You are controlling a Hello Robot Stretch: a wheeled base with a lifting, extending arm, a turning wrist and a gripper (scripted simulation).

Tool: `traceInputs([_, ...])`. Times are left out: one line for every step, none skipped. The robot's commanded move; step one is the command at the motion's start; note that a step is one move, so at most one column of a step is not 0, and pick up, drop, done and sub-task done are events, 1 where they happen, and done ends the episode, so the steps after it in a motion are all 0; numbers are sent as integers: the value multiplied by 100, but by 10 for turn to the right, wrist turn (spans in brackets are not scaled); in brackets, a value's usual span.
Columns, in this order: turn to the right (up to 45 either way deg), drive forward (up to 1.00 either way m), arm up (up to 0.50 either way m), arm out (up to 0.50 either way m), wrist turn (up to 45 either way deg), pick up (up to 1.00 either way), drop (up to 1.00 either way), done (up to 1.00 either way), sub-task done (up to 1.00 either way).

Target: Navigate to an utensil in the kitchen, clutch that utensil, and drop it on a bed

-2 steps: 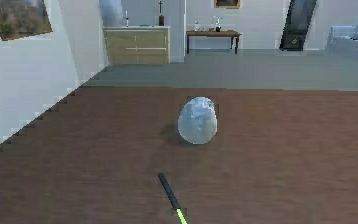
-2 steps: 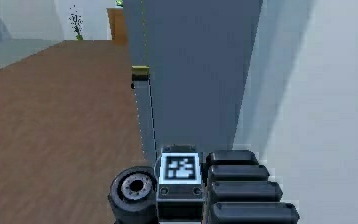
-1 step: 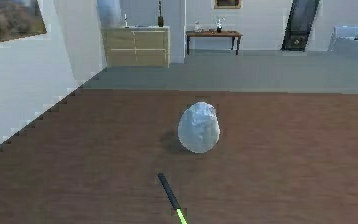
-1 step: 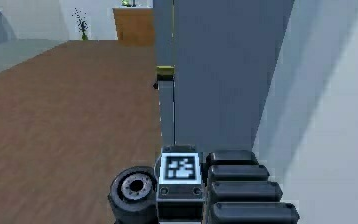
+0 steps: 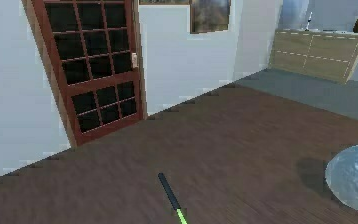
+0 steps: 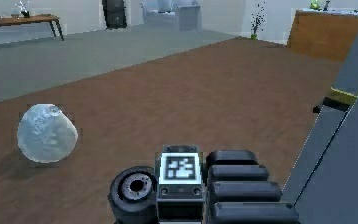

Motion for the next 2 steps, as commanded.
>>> traceInputs([-390, 0, 0, 0, 0, 0, 0, 0, 0])
traceInputs([0, 60, 0, 0, 0, 0, 0, 0, 0])
